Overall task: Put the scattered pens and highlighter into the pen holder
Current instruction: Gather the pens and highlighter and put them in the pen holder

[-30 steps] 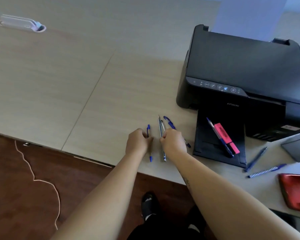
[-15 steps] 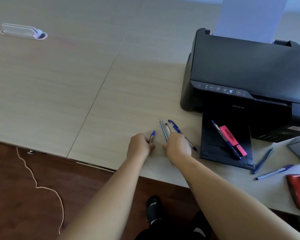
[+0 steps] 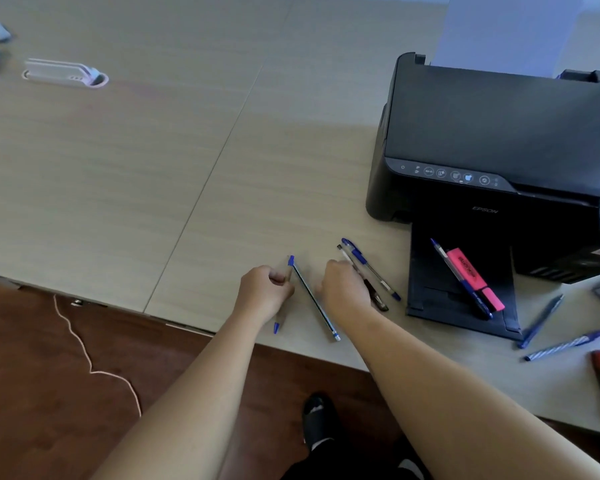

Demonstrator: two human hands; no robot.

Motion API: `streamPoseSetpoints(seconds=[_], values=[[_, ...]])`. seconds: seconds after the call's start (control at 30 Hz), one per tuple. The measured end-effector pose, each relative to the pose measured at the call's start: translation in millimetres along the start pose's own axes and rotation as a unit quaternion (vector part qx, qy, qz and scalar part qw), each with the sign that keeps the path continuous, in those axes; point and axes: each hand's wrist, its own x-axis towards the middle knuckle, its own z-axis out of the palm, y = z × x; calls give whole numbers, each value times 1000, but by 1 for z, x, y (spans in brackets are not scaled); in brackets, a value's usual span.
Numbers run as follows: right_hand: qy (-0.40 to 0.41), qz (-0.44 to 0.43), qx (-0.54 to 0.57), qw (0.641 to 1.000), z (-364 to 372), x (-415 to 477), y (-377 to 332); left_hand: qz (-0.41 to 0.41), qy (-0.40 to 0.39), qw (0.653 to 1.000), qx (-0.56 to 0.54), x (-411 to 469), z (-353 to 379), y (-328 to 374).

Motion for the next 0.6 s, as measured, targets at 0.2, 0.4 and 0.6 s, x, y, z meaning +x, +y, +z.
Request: streamPoseSetpoints(seconds=[0.2, 0.4, 0.6], values=[[-43, 0, 21, 999, 11, 2, -14, -48, 13, 997, -61, 1, -4, -17], [-36, -9, -1, 999, 21, 3, -15, -60, 16, 991, -117, 1, -4, -24], [-35, 24, 139, 989, -10, 9, -5, -57, -23, 980, -188, 1, -16, -11]])
